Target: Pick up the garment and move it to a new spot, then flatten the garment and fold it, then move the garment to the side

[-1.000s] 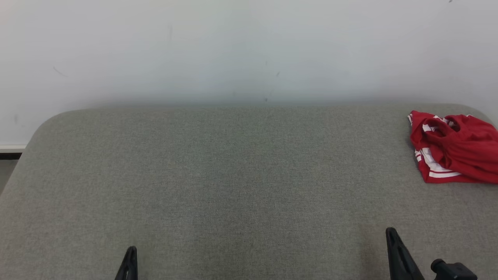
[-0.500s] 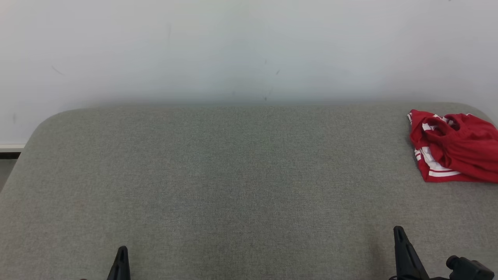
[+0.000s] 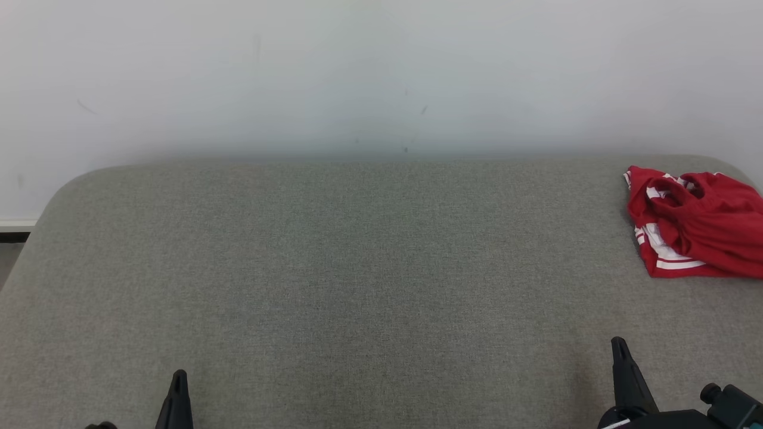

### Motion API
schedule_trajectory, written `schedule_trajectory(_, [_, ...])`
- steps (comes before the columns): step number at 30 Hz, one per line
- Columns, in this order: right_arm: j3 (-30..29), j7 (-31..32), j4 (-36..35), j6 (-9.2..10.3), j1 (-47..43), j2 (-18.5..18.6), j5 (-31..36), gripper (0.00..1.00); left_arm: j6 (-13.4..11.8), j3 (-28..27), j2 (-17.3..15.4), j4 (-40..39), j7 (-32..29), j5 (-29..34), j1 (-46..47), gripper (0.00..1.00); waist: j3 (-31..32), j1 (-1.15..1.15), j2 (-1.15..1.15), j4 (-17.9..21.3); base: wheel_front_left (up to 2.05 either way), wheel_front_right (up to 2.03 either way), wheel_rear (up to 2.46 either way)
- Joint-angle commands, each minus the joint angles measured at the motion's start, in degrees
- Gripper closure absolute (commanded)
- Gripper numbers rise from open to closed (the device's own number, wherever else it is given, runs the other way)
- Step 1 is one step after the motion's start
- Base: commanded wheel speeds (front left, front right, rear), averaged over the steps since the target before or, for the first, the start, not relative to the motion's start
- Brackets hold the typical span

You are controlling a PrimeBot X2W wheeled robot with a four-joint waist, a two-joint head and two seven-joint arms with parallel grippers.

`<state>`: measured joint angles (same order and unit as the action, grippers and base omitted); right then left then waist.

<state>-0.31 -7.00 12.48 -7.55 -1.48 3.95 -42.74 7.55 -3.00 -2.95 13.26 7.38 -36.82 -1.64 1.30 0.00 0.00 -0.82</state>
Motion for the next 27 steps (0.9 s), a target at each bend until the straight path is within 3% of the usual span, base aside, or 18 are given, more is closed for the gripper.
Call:
schedule_trajectory(1, [-0.4,0.4,-0.6,0.03,1.4,0.1,-1.6,1.00,0.0,-0.3,-0.1,-0.7,-0.4,-2.0,1.7,1.00,0.0,0.00,0.00,0.0,0.00,0.00,0.00])
schedule_trajectory(27, [-2.3,5.1,0.1,0.05,3.9,-0.1,-20.0,1.00,0.0,-1.6,0.0,-0.2,-5.5,-22.3,4.2,1.00,-0.4,0.00,0.00,0.2,0.00,0.00,0.00])
